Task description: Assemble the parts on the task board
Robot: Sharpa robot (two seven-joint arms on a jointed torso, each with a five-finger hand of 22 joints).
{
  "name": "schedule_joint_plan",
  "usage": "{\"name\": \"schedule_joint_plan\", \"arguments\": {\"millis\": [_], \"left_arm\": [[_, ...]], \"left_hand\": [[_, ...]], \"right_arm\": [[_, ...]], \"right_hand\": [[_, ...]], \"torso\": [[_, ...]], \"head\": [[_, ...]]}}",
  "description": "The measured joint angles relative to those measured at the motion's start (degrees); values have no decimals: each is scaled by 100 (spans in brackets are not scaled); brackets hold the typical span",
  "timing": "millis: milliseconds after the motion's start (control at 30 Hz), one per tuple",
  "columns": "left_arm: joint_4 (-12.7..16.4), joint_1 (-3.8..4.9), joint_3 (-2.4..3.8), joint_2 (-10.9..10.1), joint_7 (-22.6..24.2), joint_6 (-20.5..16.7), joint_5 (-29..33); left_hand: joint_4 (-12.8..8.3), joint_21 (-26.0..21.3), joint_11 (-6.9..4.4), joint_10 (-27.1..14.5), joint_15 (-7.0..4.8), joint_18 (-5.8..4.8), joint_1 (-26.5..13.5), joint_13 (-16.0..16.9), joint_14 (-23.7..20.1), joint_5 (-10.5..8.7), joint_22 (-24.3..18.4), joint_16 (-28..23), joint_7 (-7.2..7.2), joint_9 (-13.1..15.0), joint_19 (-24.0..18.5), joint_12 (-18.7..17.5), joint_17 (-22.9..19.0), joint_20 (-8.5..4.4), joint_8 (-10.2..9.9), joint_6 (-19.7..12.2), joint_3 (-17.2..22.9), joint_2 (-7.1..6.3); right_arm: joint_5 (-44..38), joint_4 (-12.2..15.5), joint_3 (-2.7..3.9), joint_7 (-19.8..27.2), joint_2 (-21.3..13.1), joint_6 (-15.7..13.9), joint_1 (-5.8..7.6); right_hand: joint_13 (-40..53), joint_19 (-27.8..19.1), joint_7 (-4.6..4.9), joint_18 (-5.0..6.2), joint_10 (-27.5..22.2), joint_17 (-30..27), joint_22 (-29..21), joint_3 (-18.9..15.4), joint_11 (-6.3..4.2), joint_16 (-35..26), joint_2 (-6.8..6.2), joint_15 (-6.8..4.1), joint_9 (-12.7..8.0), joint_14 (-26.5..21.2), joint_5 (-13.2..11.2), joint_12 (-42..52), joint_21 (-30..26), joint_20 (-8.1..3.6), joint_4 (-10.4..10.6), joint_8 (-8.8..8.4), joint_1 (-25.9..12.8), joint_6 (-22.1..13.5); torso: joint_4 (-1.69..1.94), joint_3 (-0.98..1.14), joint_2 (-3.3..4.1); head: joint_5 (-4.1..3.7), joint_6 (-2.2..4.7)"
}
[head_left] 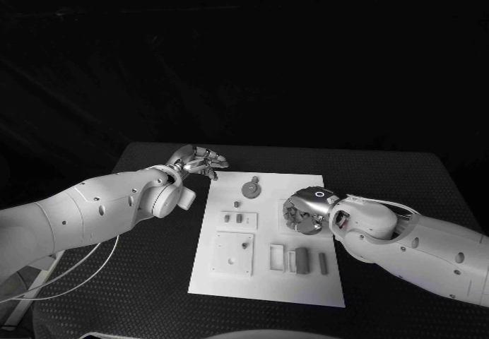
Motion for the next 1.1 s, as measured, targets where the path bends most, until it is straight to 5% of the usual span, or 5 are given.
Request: {"name": "schedule_joint_plan", "arguments": {"millis": [433,533,700,1100], "left_arm": [[-6,0,0,7,0,0,1],[-13,0,0,7,0,1,2],[-31,0,0,0,0,0,2],[-105,0,0,46,0,0,7]], "left_hand": [[0,0,0,0,0,1,0,0,0,0,0,0,0,0,0,0,-1,0,0,0,0,0],[0,-22,0,0,0,1,0,0,0,0,0,0,0,-2,0,0,1,0,0,0,0,0],[0,-22,0,0,0,1,0,0,0,0,0,0,0,-5,0,0,4,0,0,0,0,0],[0,-22,0,0,0,1,17,1,0,0,0,0,0,-5,0,0,3,0,0,0,0,17]], "right_arm": [[-63,158,-1,-40,-64,-345,-7],[-65,237,39,-41,-88,-414,-7],[-28,361,195,-39,-121,-479,8],[212,624,196,40,400,-491,6]], "right_hand": [[43,81,-24,-3,74,5,25,-8,-36,27,31,-27,52,67,-4,13,21,-39,-7,28,32,64],[43,81,-23,-4,74,5,24,-8,-36,27,36,-27,50,67,21,13,21,-39,-7,28,37,64],[43,81,-23,-4,83,5,24,-8,-46,26,36,-26,40,68,23,12,21,-39,-7,28,37,64],[42,102,-43,41,93,4,31,-9,-57,47,35,-34,24,96,23,11,21,-60,-8,49,37,83]], "torso": [[-1,-3,-4],[-2,-5,-5],[-3,-6,-5],[-10,-4,-1]], "head": [[9,-7],[21,-1],[47,11],[187,13]]}}
